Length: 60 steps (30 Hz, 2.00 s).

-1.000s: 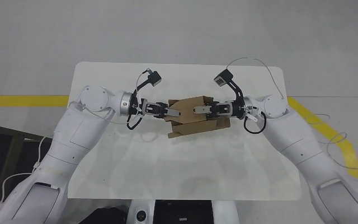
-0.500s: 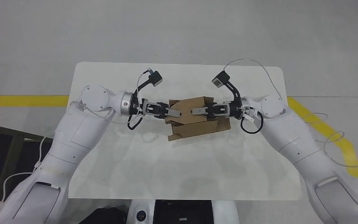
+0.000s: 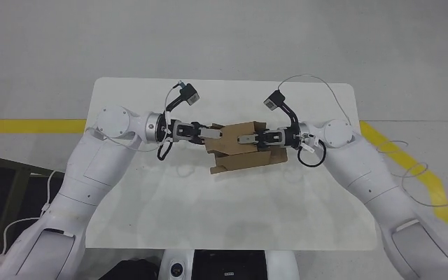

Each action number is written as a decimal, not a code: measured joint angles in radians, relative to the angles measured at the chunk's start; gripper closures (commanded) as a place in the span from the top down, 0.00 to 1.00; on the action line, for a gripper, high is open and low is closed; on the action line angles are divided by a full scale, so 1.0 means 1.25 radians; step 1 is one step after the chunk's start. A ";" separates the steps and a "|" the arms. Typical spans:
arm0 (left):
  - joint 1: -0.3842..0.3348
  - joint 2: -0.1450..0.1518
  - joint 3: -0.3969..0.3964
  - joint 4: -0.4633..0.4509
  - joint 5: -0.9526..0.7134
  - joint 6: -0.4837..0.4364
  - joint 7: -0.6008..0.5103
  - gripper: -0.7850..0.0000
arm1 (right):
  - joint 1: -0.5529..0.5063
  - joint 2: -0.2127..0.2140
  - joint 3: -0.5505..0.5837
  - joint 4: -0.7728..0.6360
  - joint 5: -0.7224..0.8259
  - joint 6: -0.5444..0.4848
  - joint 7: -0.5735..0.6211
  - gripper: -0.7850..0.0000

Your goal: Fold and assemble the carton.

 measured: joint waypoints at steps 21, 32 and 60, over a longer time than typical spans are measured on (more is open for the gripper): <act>0.003 -0.012 -0.006 -0.025 -0.087 0.035 -0.007 1.00 | 0.000 -0.026 -0.002 0.026 -0.025 -0.043 -0.043 0.00; -0.010 -0.019 0.011 -0.054 -0.003 0.002 0.019 1.00 | -0.008 -0.028 0.012 0.004 -0.030 -0.036 -0.036 0.00; 0.035 0.000 -0.070 -0.083 0.061 -0.006 0.051 1.00 | -0.052 -0.006 0.099 -0.031 -0.052 -0.019 -0.020 0.00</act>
